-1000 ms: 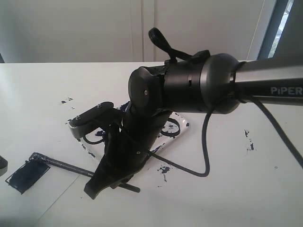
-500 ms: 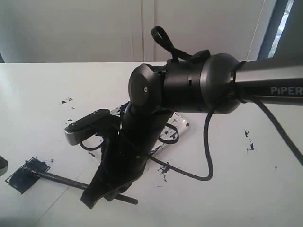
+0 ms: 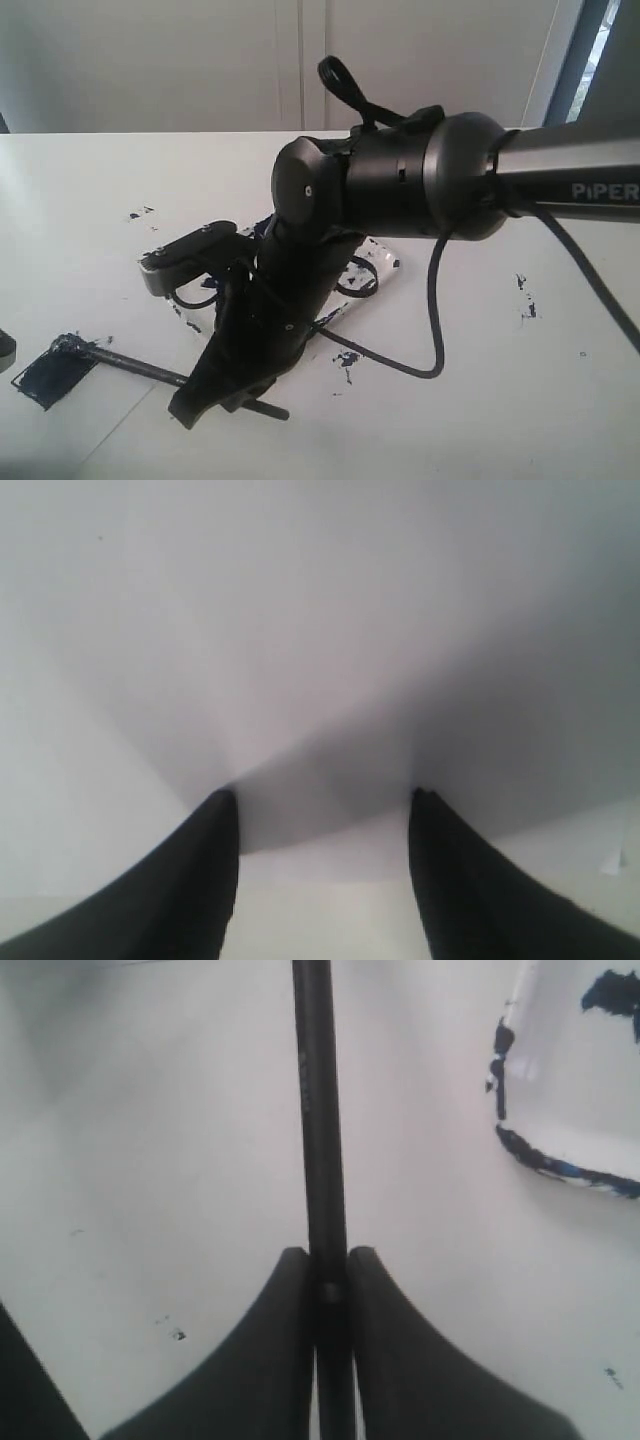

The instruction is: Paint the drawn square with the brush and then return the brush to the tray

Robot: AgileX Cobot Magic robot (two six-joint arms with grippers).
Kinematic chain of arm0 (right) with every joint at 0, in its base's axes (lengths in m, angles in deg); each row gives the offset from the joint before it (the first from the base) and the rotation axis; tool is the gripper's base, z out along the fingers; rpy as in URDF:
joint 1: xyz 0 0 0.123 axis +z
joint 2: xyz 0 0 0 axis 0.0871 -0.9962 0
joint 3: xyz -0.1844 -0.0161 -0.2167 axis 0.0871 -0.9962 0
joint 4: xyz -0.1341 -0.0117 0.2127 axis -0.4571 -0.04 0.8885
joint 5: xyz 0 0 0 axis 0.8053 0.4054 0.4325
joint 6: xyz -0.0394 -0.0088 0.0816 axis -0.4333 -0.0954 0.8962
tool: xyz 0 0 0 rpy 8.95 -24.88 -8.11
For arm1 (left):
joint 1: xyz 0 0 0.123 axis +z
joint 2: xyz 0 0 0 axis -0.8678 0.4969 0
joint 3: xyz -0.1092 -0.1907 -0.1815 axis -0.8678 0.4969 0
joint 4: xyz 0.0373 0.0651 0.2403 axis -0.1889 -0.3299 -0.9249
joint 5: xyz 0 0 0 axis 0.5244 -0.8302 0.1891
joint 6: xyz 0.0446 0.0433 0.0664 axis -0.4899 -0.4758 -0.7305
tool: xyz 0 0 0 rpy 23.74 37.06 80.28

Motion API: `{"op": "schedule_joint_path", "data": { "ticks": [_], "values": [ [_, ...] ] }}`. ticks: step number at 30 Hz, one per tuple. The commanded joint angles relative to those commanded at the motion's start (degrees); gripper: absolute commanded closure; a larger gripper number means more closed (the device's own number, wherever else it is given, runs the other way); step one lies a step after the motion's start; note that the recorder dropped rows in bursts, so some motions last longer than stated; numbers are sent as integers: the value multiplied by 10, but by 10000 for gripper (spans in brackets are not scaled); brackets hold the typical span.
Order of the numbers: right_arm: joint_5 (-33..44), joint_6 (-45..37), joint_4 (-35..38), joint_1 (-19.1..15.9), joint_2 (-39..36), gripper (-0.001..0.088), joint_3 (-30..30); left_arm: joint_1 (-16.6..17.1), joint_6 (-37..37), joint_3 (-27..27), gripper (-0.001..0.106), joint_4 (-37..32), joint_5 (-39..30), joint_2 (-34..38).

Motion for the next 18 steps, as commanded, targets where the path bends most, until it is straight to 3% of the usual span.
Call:
{"op": "schedule_joint_path", "data": {
  "ticks": [4, 10, 18],
  "values": [
    [8, -32, 44, 0, 0, 868, 0, 0, 1, 0, 490, 0, -1, 0],
    [-7, -27, 41, 0, 0, 868, 0, 0, 1, 0, 490, 0, 0, 0],
    [-35, 41, -46, 0, 0, 868, 0, 0, 1, 0, 490, 0, 0, 0]
  ]
}}
